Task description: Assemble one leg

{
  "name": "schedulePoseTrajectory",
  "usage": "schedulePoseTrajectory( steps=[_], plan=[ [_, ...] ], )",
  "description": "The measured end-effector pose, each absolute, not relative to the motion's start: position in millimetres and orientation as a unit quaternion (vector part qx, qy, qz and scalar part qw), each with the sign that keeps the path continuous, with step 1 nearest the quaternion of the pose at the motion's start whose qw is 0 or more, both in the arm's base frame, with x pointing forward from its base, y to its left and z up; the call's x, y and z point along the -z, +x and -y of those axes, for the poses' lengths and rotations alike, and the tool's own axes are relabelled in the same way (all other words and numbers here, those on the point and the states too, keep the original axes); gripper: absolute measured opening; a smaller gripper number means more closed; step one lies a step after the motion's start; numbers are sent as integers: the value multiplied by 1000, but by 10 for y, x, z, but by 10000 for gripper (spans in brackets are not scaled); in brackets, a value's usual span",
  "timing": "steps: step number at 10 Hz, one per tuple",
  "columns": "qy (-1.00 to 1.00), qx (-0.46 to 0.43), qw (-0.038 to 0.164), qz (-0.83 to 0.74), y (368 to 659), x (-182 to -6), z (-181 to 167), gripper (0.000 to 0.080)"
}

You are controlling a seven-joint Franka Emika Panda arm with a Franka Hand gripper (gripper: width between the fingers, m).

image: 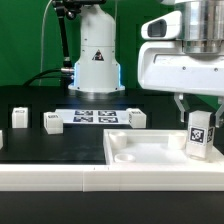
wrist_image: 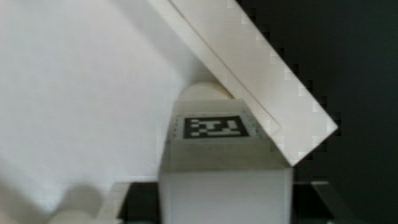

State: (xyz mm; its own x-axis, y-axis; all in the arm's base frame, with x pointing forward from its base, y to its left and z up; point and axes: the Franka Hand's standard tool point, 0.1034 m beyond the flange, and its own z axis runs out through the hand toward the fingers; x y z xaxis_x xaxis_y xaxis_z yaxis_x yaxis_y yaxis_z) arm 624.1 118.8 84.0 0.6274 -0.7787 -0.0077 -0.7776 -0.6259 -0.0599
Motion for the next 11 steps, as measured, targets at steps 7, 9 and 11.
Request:
schedulePoseTrajectory(
  steps=[7, 9, 11],
  plan=[
    [-887, 14, 40, -461, 6264, -830, -1170, 605],
    [-931, 22, 39, -362, 6280, -846, -1173, 636],
    [-955, 23, 36, -293, 6276, -855, -1219, 647]
  ],
)
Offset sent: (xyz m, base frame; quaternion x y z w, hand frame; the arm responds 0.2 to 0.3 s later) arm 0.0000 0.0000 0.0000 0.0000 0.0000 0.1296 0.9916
